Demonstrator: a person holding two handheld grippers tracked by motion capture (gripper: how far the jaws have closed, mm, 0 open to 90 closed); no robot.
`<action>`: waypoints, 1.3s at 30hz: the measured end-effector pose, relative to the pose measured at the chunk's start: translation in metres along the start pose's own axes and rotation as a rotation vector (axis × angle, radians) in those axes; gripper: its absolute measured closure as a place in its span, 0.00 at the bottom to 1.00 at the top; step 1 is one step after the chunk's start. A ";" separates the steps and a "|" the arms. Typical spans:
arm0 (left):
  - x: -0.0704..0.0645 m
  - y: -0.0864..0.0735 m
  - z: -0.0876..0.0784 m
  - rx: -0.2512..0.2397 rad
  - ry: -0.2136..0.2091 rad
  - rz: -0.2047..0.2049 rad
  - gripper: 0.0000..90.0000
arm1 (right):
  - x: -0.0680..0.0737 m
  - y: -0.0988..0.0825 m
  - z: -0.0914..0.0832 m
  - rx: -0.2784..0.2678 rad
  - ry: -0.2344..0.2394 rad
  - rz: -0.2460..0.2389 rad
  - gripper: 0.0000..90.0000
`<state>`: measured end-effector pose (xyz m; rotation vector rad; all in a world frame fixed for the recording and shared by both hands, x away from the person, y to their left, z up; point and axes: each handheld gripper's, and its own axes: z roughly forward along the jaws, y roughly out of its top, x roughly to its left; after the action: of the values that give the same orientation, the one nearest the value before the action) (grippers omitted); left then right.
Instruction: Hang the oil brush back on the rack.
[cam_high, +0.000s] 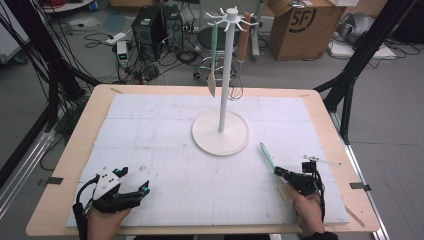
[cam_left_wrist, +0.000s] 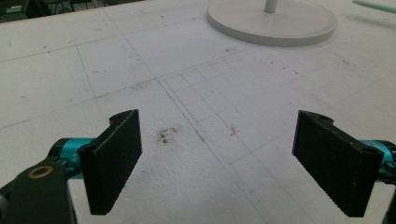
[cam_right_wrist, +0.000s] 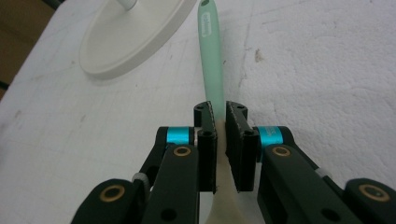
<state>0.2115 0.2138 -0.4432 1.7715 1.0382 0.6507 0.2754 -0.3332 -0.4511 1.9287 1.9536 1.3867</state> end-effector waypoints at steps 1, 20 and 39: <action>0.000 0.000 0.000 0.000 0.000 -0.001 0.18 | -0.001 0.001 0.000 -0.009 0.017 0.007 0.93; 0.000 0.000 -0.001 -0.002 -0.002 -0.002 0.18 | 0.028 0.013 -0.005 -0.136 0.242 0.056 0.93; 0.001 0.001 -0.001 -0.004 -0.001 -0.002 0.18 | 0.065 0.029 -0.016 -0.291 0.388 -0.044 0.93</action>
<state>0.2114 0.2147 -0.4422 1.7669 1.0372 0.6502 0.2743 -0.2941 -0.3897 1.5705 1.7830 2.0236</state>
